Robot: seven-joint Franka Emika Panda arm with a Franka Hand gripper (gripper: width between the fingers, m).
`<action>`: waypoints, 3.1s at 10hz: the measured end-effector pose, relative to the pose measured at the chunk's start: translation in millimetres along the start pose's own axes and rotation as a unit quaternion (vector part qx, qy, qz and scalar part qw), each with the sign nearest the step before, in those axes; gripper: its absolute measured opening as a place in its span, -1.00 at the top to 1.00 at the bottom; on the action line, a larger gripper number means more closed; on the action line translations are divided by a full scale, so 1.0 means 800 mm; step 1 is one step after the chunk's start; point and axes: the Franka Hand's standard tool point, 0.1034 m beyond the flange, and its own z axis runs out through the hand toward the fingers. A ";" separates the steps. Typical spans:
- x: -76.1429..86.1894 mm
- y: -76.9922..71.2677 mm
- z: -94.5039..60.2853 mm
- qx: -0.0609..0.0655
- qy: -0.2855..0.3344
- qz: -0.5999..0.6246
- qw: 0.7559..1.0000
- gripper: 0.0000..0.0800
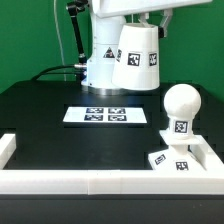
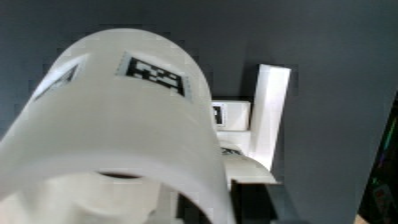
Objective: Assemble lamp
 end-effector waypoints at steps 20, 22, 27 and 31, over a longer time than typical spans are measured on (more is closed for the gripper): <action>0.073 -0.058 0.076 0.014 0.007 -0.021 1.000 0.89; 0.069 -0.053 0.078 0.014 0.004 -0.025 1.000 0.82; 0.068 -0.049 0.071 0.013 0.007 -0.023 1.000 -0.42; 0.026 -0.054 0.038 0.003 0.018 0.007 1.000 -0.75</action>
Offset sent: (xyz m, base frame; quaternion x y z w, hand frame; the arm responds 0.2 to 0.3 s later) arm 0.0312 0.0338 0.0263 0.0319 -0.0013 0.0270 0.9991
